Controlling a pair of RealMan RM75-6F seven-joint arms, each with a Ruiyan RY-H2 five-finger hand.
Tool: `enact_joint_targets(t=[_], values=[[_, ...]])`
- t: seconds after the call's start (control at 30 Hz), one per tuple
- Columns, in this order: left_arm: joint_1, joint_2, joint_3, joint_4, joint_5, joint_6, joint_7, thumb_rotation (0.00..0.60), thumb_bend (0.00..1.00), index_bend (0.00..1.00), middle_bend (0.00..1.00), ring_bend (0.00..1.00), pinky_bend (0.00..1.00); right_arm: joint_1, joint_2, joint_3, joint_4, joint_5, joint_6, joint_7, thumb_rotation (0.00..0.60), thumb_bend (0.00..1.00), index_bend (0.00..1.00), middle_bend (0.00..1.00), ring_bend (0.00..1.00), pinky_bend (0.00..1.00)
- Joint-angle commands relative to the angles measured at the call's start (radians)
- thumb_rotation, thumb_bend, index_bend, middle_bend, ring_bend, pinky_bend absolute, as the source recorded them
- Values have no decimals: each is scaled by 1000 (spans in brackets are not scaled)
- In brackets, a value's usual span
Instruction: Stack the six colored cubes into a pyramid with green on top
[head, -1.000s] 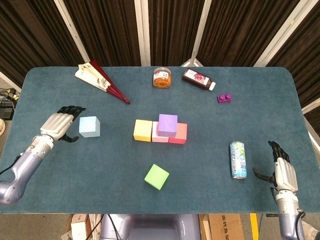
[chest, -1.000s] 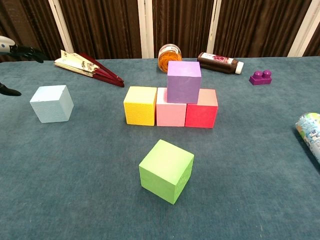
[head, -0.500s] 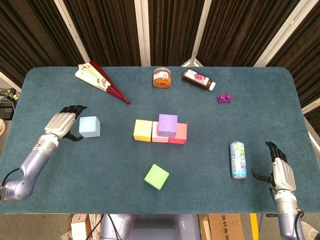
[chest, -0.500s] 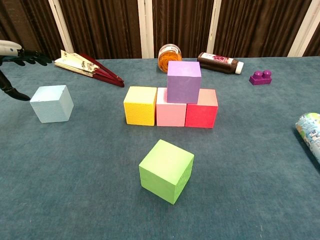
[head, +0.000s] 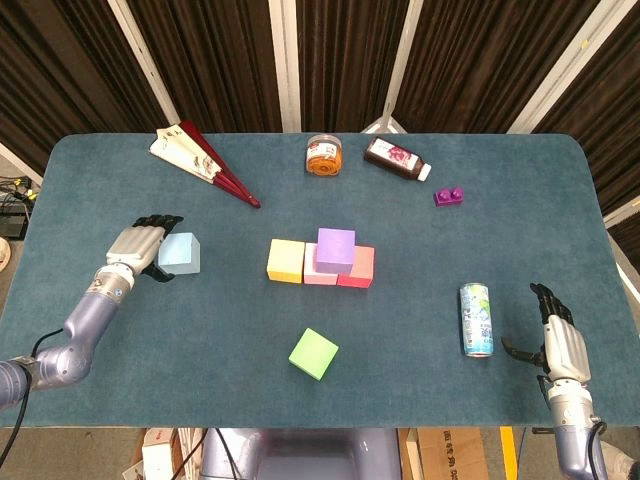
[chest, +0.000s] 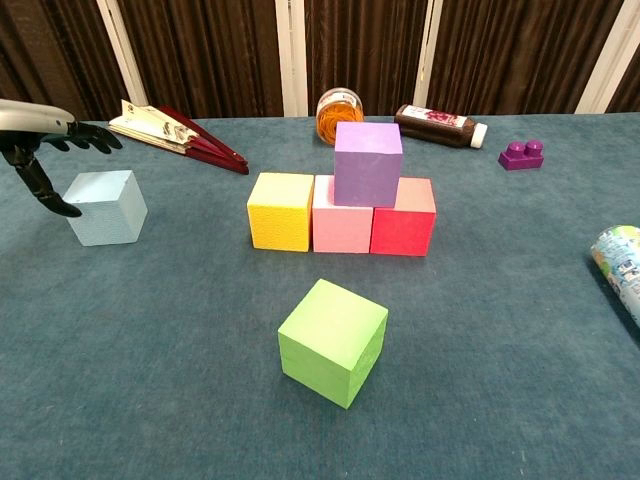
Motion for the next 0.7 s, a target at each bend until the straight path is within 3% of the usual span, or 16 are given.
enact_joint_targets(t=[0.03, 0.7], values=[[-7, -17, 4, 17, -13, 10, 3, 600, 257, 42, 97, 0, 0, 0, 1, 0, 0, 1, 0, 0, 600, 272, 63, 59, 0, 0], [-40, -64, 7, 59, -50, 38, 42, 600, 258, 160, 165, 0, 0, -1, 10, 5, -4, 20, -4, 5, 600, 272, 63, 59, 0, 0]])
